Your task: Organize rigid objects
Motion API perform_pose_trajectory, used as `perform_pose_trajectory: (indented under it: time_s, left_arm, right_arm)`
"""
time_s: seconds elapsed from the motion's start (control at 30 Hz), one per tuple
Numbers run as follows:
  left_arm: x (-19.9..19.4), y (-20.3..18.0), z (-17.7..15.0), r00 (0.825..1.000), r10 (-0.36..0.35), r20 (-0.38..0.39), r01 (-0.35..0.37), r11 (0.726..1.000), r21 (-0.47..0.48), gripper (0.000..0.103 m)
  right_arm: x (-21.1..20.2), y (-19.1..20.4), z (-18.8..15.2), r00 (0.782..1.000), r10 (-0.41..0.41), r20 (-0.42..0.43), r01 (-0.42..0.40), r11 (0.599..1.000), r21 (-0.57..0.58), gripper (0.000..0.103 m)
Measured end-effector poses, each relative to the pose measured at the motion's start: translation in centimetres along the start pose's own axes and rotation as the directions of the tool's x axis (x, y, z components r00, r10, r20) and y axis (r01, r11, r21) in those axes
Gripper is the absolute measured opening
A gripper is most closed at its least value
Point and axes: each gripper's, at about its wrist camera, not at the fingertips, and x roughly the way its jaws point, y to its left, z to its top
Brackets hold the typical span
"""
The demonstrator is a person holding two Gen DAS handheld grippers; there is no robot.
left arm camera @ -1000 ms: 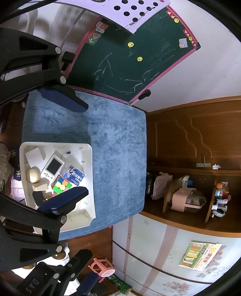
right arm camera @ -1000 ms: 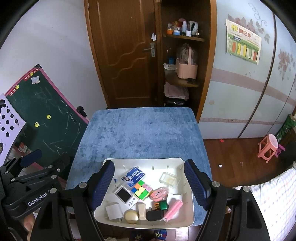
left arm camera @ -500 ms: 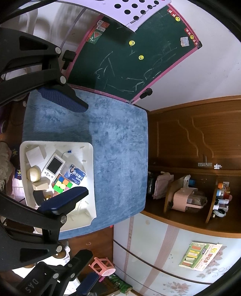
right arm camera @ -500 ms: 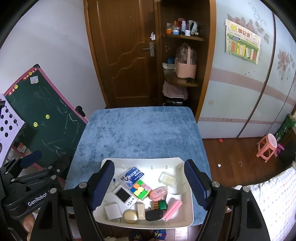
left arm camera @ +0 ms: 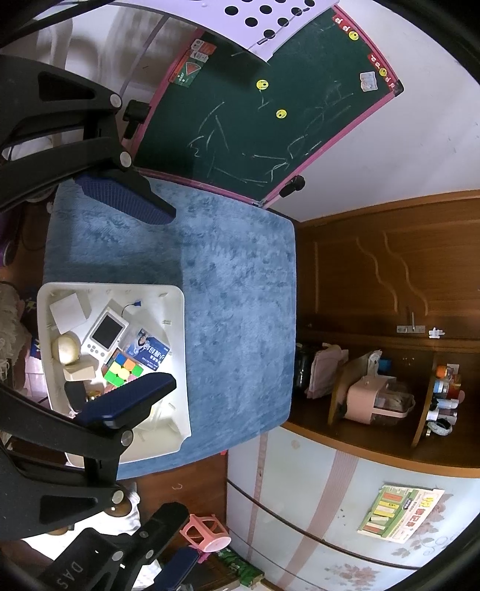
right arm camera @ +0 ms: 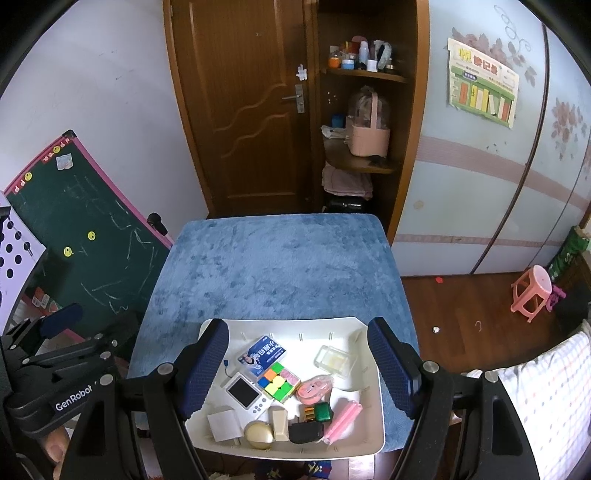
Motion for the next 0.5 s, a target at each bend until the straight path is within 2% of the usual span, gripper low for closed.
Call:
perform_pose_trajectory:
  time_s: [0.5]
  left_arm:
    - [0.50, -0.04, -0.02, 1.000, 0.003, -0.008, -0.003, 1.000, -0.007, 0.085]
  right_arm:
    - [0.44, -0.44, -0.20, 1.000, 0.012, -0.009, -0.012, 1.000, -0.002, 0.078]
